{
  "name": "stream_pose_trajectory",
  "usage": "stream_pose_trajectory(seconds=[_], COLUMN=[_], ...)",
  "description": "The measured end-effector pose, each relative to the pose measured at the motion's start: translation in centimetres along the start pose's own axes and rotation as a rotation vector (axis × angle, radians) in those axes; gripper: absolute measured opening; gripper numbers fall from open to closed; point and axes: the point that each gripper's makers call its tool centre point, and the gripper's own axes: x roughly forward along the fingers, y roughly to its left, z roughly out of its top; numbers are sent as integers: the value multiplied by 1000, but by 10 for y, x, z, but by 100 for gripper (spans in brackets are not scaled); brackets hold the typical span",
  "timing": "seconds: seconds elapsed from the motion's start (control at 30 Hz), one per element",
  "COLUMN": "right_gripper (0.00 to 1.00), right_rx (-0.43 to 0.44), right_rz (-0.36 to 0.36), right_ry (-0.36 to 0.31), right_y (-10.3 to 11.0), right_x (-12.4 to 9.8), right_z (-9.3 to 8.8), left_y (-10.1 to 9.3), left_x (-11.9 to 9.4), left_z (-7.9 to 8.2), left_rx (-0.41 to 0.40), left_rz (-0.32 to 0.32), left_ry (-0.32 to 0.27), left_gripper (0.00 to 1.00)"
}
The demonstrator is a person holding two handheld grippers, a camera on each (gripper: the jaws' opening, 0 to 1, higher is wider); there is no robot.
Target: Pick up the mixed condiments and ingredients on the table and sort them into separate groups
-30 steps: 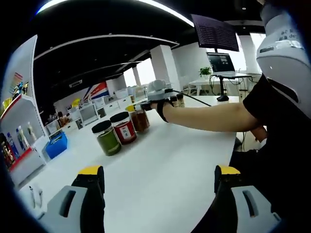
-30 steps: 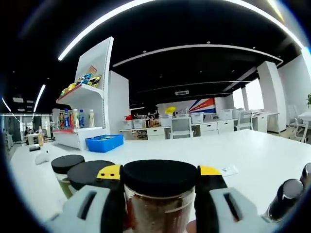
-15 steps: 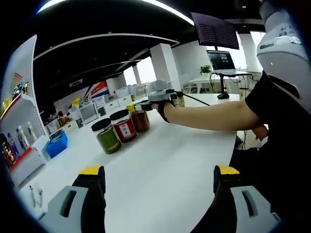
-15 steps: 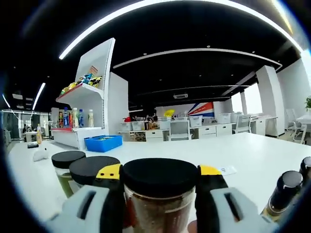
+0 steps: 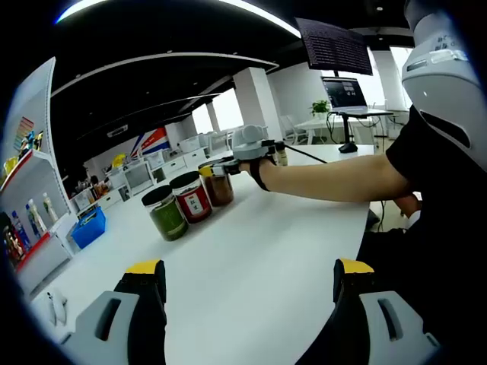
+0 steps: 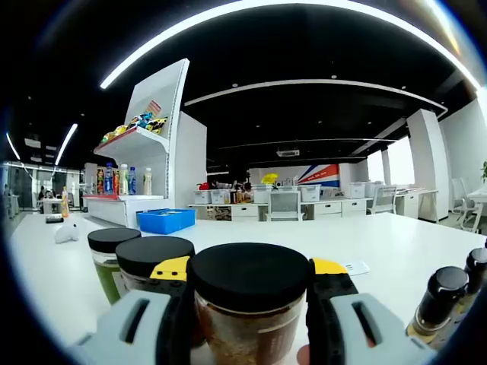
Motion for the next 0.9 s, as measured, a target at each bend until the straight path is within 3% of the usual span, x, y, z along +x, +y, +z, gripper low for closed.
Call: stream_pose_trajectory(seconds=[0.3, 0.57, 0.9], right_gripper=[56, 56, 55], right_rx=[32, 140, 174], right_rz=[20, 22, 28], right_ry=[16, 7, 6], right_y=[0, -1, 1], right_x=[0, -4, -10], right_z=[-6, -7, -9], left_y=[-1, -2, -4], left_x=[-1, -2, -1], left_z=[-1, 0, 1], left_rx=[2, 6, 11], left_rz=[3, 3, -1], left_ry=[4, 2, 4], left_gripper=[90, 89, 89])
